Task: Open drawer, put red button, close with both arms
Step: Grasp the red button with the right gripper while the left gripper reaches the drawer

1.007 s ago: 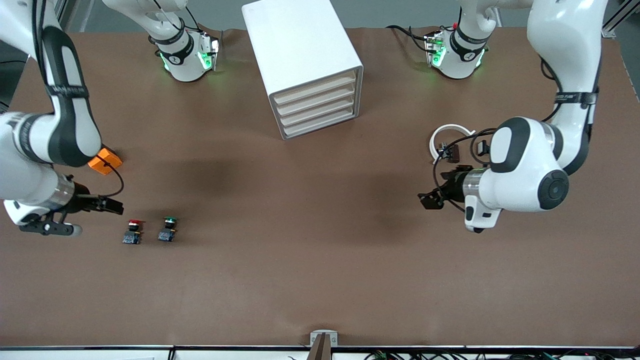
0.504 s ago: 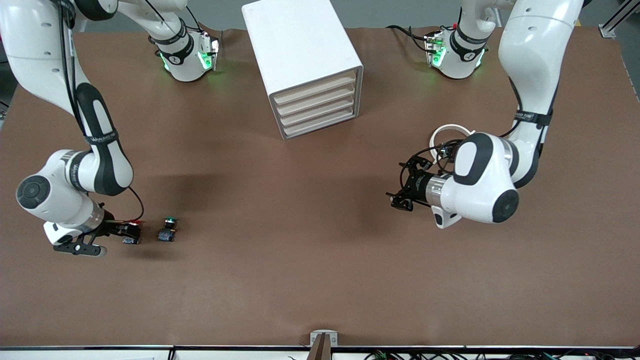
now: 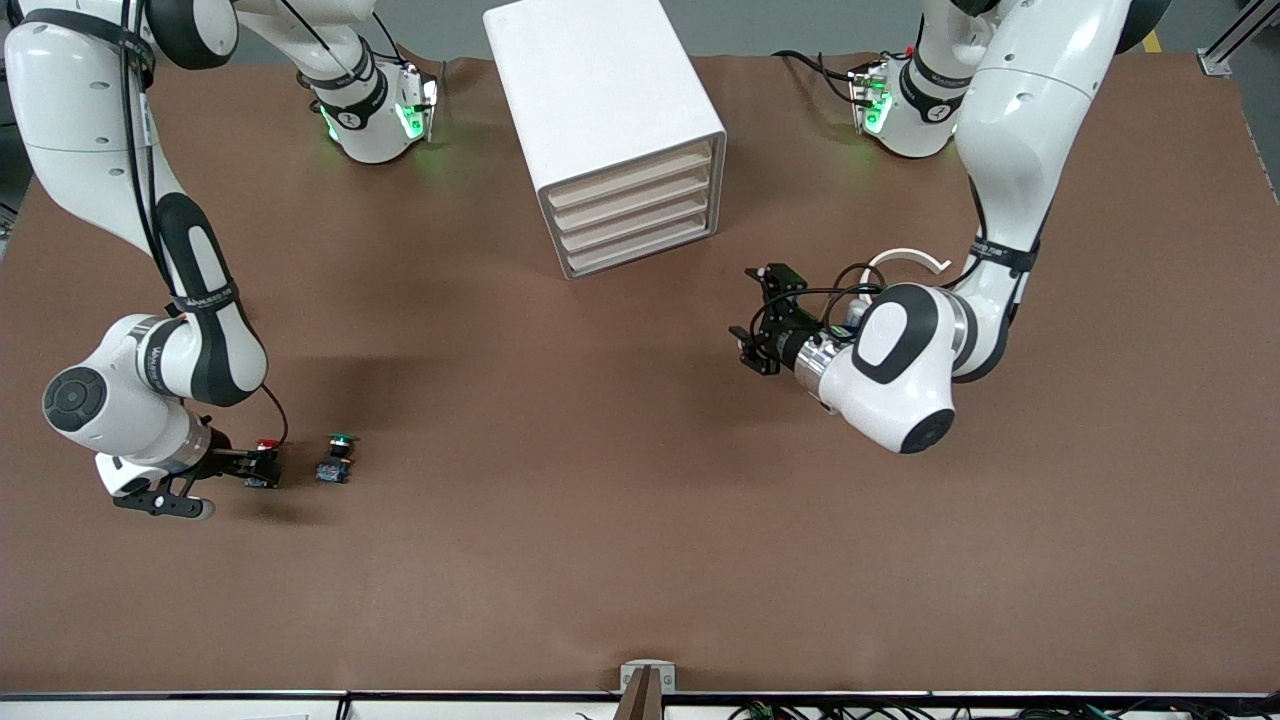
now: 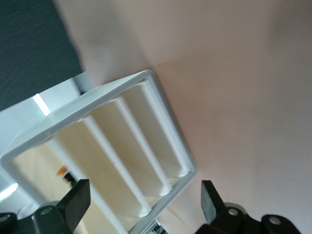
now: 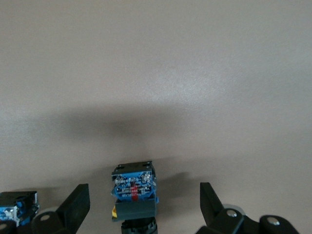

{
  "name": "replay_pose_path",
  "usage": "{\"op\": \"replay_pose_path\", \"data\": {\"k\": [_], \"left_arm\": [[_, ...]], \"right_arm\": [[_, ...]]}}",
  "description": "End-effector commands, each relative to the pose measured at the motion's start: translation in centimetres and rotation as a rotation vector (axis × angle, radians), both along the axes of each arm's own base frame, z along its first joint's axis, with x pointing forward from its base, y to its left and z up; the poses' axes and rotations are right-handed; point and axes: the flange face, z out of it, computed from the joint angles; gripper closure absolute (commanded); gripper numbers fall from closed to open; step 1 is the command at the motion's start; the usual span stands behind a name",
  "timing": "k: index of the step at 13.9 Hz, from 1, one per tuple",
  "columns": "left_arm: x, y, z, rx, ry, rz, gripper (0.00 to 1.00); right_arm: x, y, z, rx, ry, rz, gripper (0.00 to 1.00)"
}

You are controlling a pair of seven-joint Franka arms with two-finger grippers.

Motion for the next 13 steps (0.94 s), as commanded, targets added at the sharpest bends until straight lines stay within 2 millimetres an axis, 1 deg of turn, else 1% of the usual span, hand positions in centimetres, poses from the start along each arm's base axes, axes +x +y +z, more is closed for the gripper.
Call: {"op": "replay_pose_path", "data": {"k": [1, 2, 3, 4, 7, 8, 9, 10, 11, 12, 13], "left_arm": [[-1.4, -2.1, -1.1, 0.043, 0.115, 0.01, 0.0], [-1.9, -2.8, -2.4, 0.069, 0.16, 0.024, 0.0], [-2.2, -3.2, -4.3, 0.107, 0.238, 0.067, 0.0], [-2.6, -3.5, -5.6, 0.137, 0.284, 0.087, 0.0], [-5.4, -6.6, -6.5, 0.146, 0.332, 0.028, 0.0], [-6.2, -7.5, -6.8, 0.139, 0.356, 0.014, 0.02], [-6.8, -8.1, -7.2, 0.139, 0.379, 0.007, 0.21], [-7.3, -8.4, -7.6, 0.147, 0.395, -0.002, 0.34], [-7.9, -8.8, -8.1, 0.157, 0.407, -0.012, 0.46], [-8.6, -8.8, -8.5, 0.168, 0.424, -0.022, 0.46], [-9.1, -8.9, -8.7, 0.173, 0.435, -0.032, 0.49]], "right_arm": [[0.5, 0.2, -1.0, 0.022, -0.01, -0.002, 0.0], [0.5, 0.4, -1.2, 0.024, -0.008, 0.0, 0.0], [0.5, 0.7, -1.4, 0.03, -0.005, 0.004, 0.0], [0.5, 0.9, -1.6, 0.034, -0.003, 0.006, 0.0], [0.6, 1.0, -1.8, 0.029, -0.016, 0.01, 0.0], [0.6, 1.1, -1.9, 0.029, -0.016, 0.021, 0.0], [0.6, 1.1, -1.9, 0.026, -0.017, 0.057, 0.0], [0.6, 0.9, -1.9, 0.024, -0.016, 0.09, 0.13], [0.6, 0.7, -1.9, 0.022, -0.016, 0.105, 0.32], [0.6, 0.3, -1.8, 0.023, -0.018, 0.101, 0.57], [0.6, 0.3, -1.7, 0.022, -0.019, 0.101, 0.83]]}}
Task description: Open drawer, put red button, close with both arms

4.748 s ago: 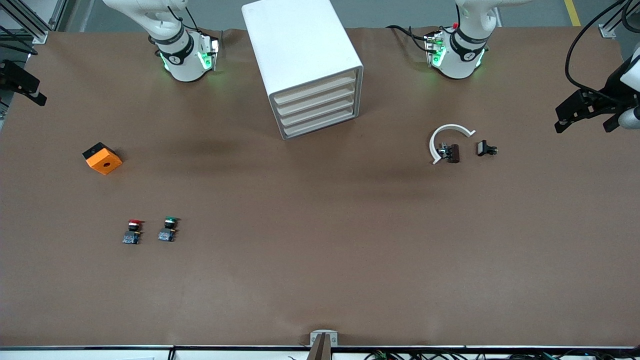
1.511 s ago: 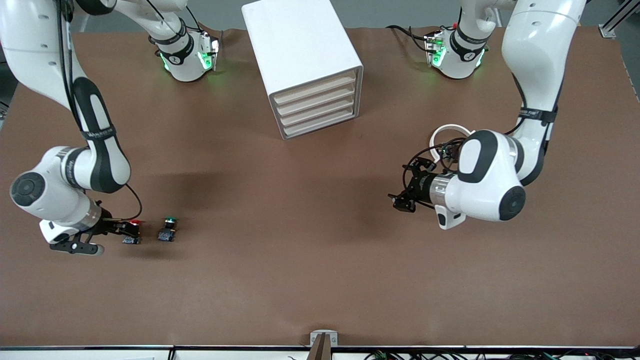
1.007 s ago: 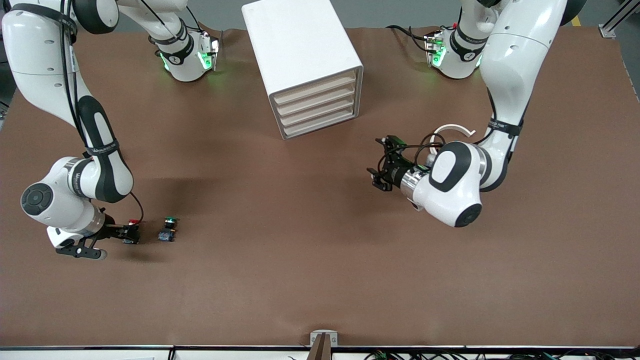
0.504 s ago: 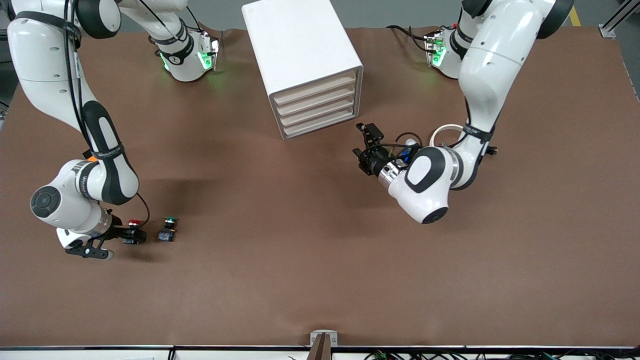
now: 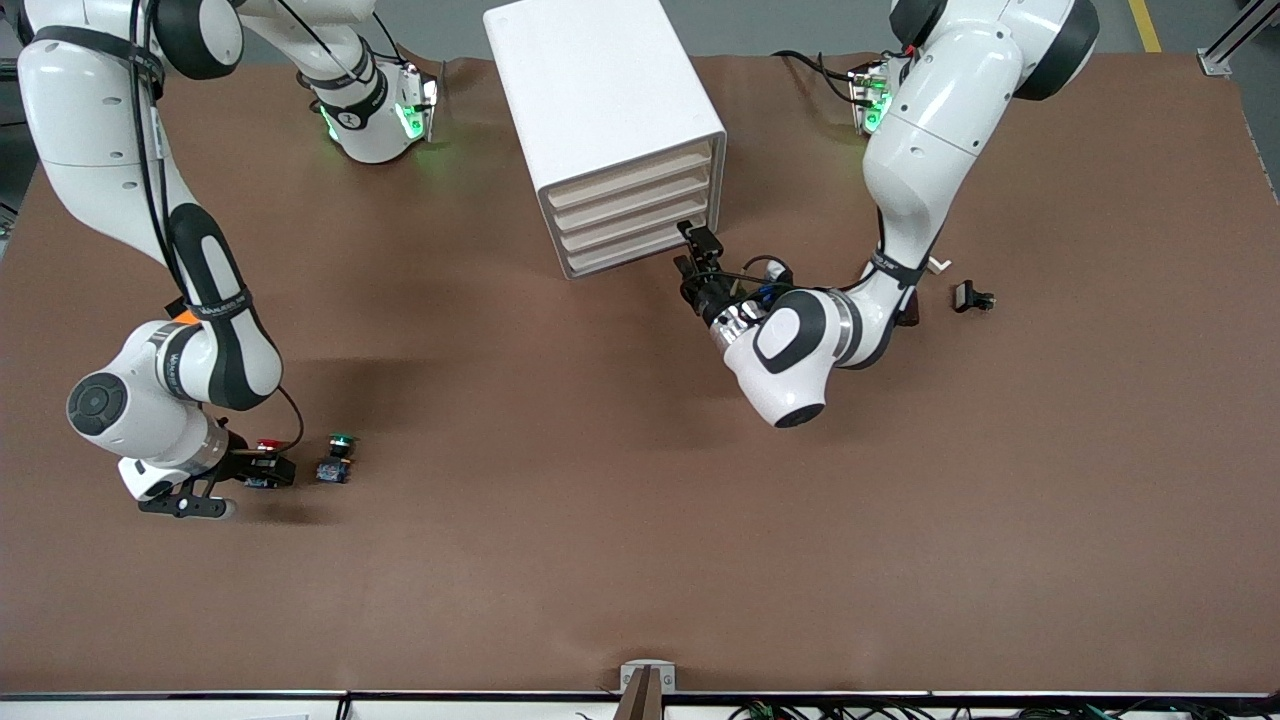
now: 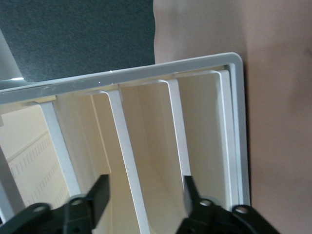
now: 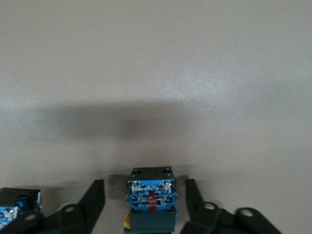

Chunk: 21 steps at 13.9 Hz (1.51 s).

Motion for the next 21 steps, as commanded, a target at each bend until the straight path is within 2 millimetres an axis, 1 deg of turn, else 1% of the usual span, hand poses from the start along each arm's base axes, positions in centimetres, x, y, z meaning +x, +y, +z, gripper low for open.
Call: {"op": "replay_pose_path", "data": {"k": [1, 4, 6, 8, 10, 11, 13, 14, 15, 17, 18, 19, 21], "left_arm": [[-1.6, -0.7, -0.4, 0.011, 0.057, -0.032, 0.51], [-3.8, -1.8, -0.5, 0.015, 0.089, -0.076, 0.51], [-4.5, -2.0, -0.6, 0.013, 0.107, -0.093, 0.51], [-5.3, -2.7, -0.6, 0.008, 0.116, -0.107, 0.5], [-6.9, -3.9, -0.7, 0.01, 0.126, -0.138, 0.5], [-7.3, -4.2, -0.8, 0.012, 0.129, -0.148, 0.51], [-8.1, -4.7, -1.0, 0.014, 0.136, -0.161, 0.69], [-8.7, -5.1, -1.2, 0.017, 0.138, -0.175, 0.75], [-8.9, -5.3, -1.3, 0.016, 0.138, -0.178, 0.81], [-9.1, -5.4, -1.4, 0.018, 0.141, -0.18, 0.96], [-9.1, -5.4, -1.4, 0.018, 0.141, -0.18, 1.0], [-9.1, -5.4, -1.4, 0.016, 0.141, -0.18, 1.0], [-9.1, -5.4, -1.4, 0.016, 0.141, -0.18, 1.0]], "right_arm": [[0.6, -0.6, 0.0, 0.015, -0.017, 0.01, 1.0], [0.6, -0.5, 0.1, 0.04, -0.022, -0.022, 1.0], [0.7, -0.2, 0.4, 0.045, -0.02, -0.028, 1.0], [0.9, 0.4, 0.7, 0.06, -0.025, -0.045, 1.0], [1.1, 1.4, 1.5, 0.083, -0.009, -0.053, 1.0], [1.3, 1.8, 2.4, 0.096, 0.008, -0.068, 1.0], [1.3, 2.7, 4.1, 0.112, 0.047, -0.098, 1.0], [1.3, 3.0, 5.2, 0.117, 0.051, -0.115, 1.0], [1.3, 3.5, 5.8, 0.121, 0.058, -0.131, 1.0], [1.2, 4.3, 7.1, 0.128, 0.074, -0.156, 1.0], [1.1, 4.4, 7.5, 0.131, 0.082, -0.165, 1.0], [0.9, 4.6, 7.8, 0.133, 0.094, -0.177, 1.0], [0.0, 5.1, 9.3, 0.141, 0.13, -0.178, 1.0]]}}
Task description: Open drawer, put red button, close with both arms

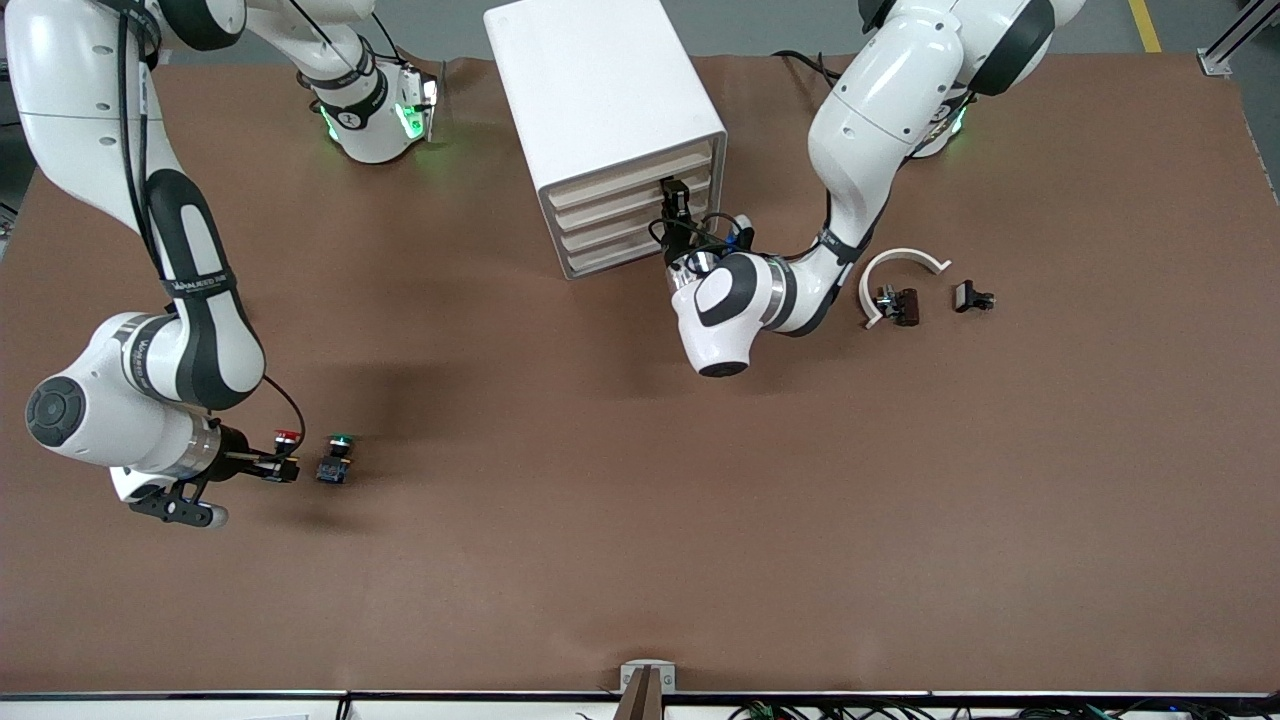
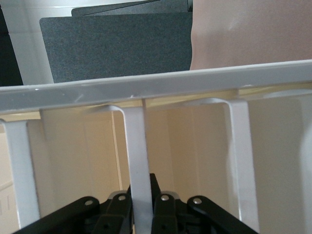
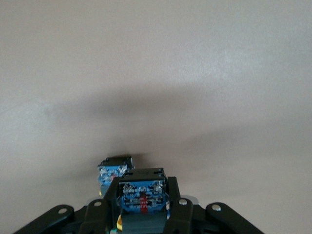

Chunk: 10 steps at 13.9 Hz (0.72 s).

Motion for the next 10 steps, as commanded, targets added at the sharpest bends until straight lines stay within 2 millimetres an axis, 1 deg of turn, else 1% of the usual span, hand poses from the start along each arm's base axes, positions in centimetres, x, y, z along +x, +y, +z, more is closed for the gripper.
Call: {"op": "replay_pose_path", "data": {"k": [1, 4, 5, 6, 8, 9, 10], "left_arm": [[-0.1, -0.2, 0.0, -0.026, 0.006, 0.009, 1.0], [0.7, 0.1, 0.2, -0.029, -0.002, 0.022, 1.0], [1.2, 0.4, 0.2, -0.028, -0.008, 0.029, 1.0], [1.9, 1.1, 0.1, -0.026, -0.009, 0.044, 1.0], [3.5, 2.5, 0.2, -0.026, -0.01, 0.081, 1.0], [4.7, 3.5, 0.3, -0.029, -0.013, 0.109, 1.0], [5.7, 4.1, 0.6, -0.035, -0.021, 0.127, 1.0]], "right_arm": [[-1.9, 0.6, 2.7, 0.026, 0.037, -0.029, 1.0], [-4.0, 1.2, 5.0, 0.032, 0.034, -0.027, 1.0], [-4.7, 2.2, 5.6, 0.033, 0.036, -0.026, 1.0], [-5.2, 3.6, 6.2, 0.033, 0.038, -0.042, 1.0], [-6.4, 8.0, 6.7, 0.028, 0.053, -0.093, 1.0], [-7.0, 10.7, 7.0, 0.025, 0.059, -0.122, 1.0], [-7.3, 12.9, 7.3, 0.021, 0.066, -0.153, 1.0]]}}
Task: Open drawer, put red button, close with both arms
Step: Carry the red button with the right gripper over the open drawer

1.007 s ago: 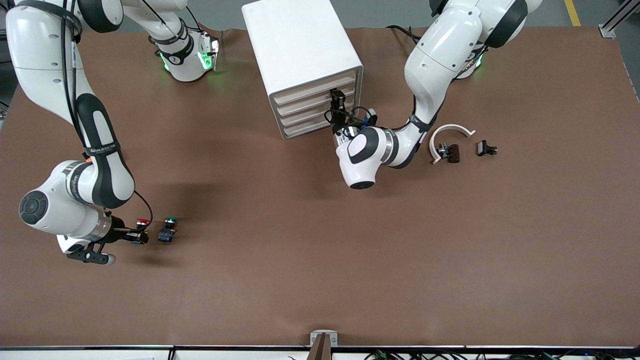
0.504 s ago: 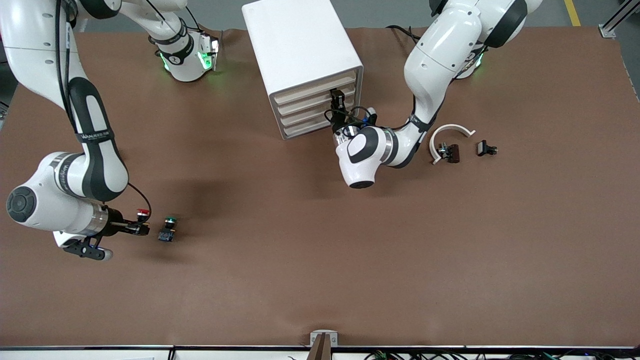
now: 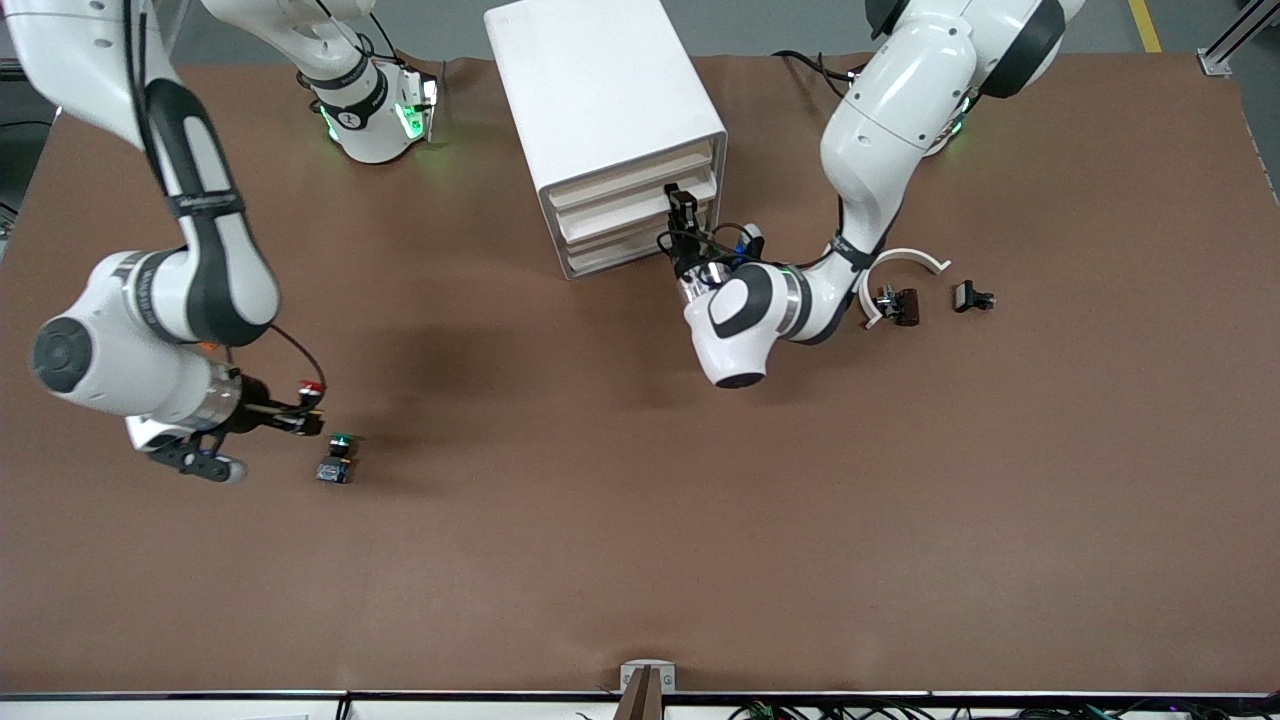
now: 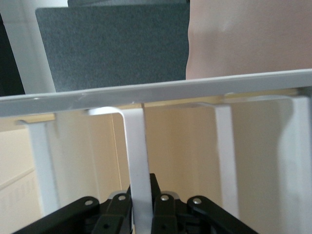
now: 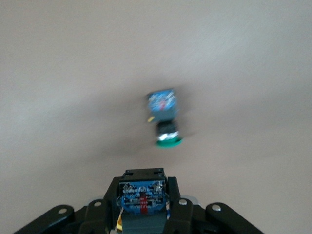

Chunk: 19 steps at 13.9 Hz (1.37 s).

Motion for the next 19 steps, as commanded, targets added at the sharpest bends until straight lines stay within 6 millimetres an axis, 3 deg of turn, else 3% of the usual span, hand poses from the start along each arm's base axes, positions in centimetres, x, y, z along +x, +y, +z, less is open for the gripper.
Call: {"op": "replay_pose_path", "data": {"k": [1, 5, 10, 11, 14, 19], "left_arm": [[3.8, 2.6, 0.7, -0.038, -0.019, 0.088, 1.0], [8.6, 5.4, 2.8, -0.081, -0.06, 0.193, 1.0], [10.0, 7.0, 2.9, -0.084, -0.069, 0.225, 1.0], [9.9, 6.9, 2.9, -0.085, -0.069, 0.223, 0.91], [9.7, 6.6, 2.7, -0.082, -0.076, 0.212, 0.03], [10.7, 7.0, 3.1, -0.075, -0.142, 0.215, 0.0]], "right_arm": [[-2.3, 6.6, 1.2, -0.001, 0.01, -0.087, 1.0], [-3.4, 15.5, 2.5, 0.002, -0.027, -0.155, 1.0], [-5.6, 24.8, 5.6, 0.019, -0.042, -0.272, 1.0], [-6.4, 26.6, 5.8, 0.017, -0.04, -0.297, 1.0], [-8.7, 30.9, 6.4, 0.006, -0.035, -0.357, 1.0], [-13.6, 37.9, 7.9, -0.078, -0.031, -0.454, 1.0]]}}
